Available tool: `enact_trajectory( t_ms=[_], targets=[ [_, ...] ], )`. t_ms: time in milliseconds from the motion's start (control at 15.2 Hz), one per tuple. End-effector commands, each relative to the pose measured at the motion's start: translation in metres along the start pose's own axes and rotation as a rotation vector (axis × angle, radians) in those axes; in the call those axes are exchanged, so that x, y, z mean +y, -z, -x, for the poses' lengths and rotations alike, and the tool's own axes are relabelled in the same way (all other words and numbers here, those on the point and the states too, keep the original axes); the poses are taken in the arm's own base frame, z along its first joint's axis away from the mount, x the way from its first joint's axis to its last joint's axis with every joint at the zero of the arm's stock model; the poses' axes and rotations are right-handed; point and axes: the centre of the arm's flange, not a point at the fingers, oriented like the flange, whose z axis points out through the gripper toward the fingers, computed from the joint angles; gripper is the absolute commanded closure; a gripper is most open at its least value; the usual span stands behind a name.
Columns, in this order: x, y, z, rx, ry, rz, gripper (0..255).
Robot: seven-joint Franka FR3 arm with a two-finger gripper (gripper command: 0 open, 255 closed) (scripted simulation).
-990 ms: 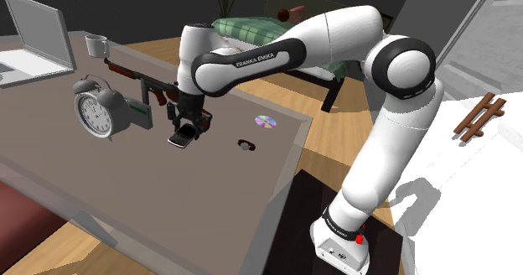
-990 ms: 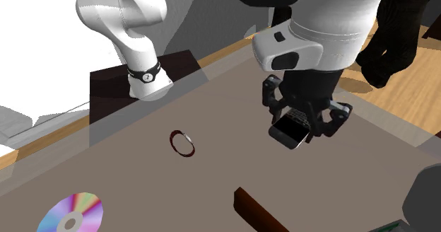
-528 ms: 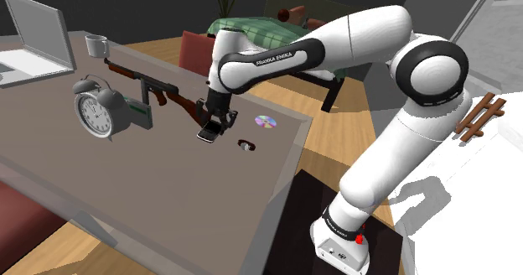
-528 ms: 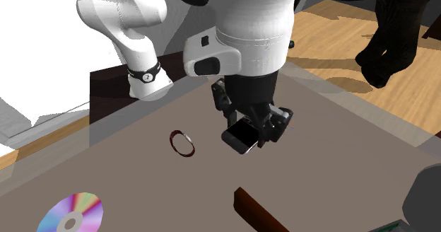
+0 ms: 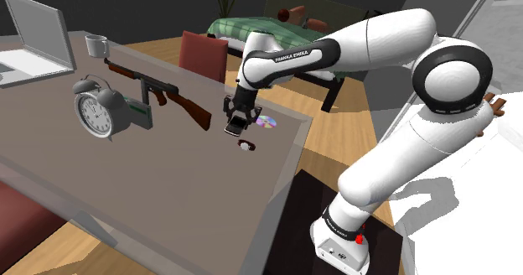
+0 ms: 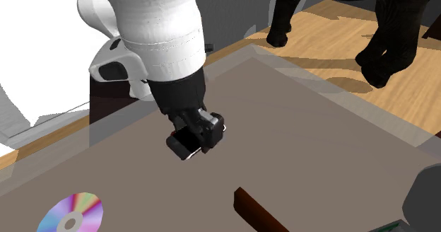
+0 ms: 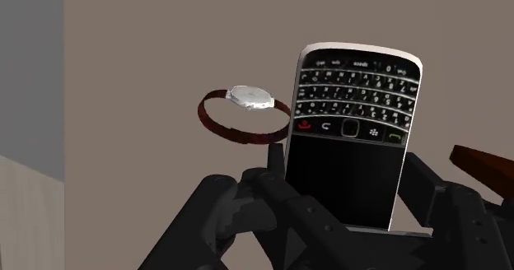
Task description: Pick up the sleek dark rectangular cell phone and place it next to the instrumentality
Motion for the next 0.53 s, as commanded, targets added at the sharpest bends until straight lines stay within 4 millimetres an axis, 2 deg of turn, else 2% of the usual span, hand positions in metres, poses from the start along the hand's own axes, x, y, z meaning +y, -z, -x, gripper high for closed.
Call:
enact_trajectory(
  t_ms=[0,462],
  targets=[
    [0.019,-0.001,-0.019,-0.001,0.002,0.000,255],
    [0.083,0.005,-0.086,-0.001,0.002,0.000,255]
  ],
)
